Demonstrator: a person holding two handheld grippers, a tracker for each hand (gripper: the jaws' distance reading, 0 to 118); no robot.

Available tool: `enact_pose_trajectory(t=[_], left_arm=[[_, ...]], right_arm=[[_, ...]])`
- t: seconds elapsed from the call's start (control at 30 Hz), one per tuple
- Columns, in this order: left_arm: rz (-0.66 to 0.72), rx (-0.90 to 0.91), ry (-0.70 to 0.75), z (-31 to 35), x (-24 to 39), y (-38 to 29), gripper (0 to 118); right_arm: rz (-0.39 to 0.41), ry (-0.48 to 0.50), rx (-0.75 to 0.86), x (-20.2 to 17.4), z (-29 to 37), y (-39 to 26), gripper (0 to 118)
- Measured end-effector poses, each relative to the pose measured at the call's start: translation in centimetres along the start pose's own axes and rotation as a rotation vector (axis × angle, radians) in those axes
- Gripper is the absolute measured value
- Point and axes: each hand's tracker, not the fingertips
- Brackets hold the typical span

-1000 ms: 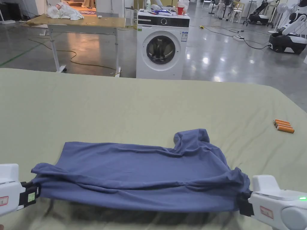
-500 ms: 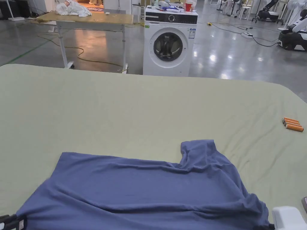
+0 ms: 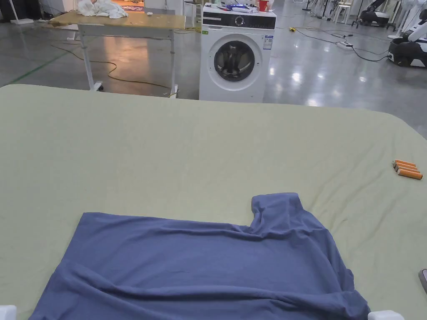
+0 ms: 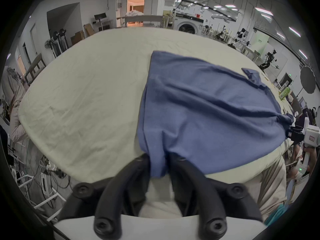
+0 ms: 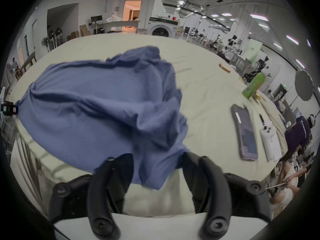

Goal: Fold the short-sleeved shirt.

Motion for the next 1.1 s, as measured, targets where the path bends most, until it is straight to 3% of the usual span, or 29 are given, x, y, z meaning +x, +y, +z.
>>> enact_pose_trajectory(t=[0.1, 0.43, 0.5, 0.6, 0.67, 0.7, 0.87, 1.1], left_arm=[[-0.021, 0.123, -0.021, 0.6, 1.0, 1.3, 49], [-0.109, 0.571, -0.022, 3.3, 7.4, 7.5, 50], [-0.129, 0.665, 0.015, 3.3, 7.8, 8.3, 41], [-0.14, 0.757, 0.069, 4.0, 8.8, 9.0, 16], [-0.143, 0.801, 0.086, 4.4, 9.2, 9.3, 1], [-0.148, 0.823, 0.092, 4.6, 9.3, 9.4, 0], [-0.16, 0.842, 0.111, 4.5, 9.4, 10.1, 0], [-0.114, 0.53, 0.076, -1.9, 4.3, 15.0, 0]], right_arm=[[-0.075, -0.01, 0.137, -0.1, 2.2, 2.0, 68], [-0.176, -0.013, 0.617, -4.4, 5.5, 10.4, 66], [-0.196, -0.032, 0.691, -5.5, 5.7, 11.8, 54], [-0.218, -0.034, 0.775, -6.8, 5.9, 13.4, 10], [-0.213, -0.025, 0.797, -7.5, 5.9, 14.1, 7], [-0.214, -0.008, 0.814, -7.8, 5.9, 14.4, 1], [-0.174, 0.004, 0.879, -9.5, 5.9, 14.9, 0], [-0.147, 0.035, 0.828, -9.8, 4.7, 15.6, 0]])
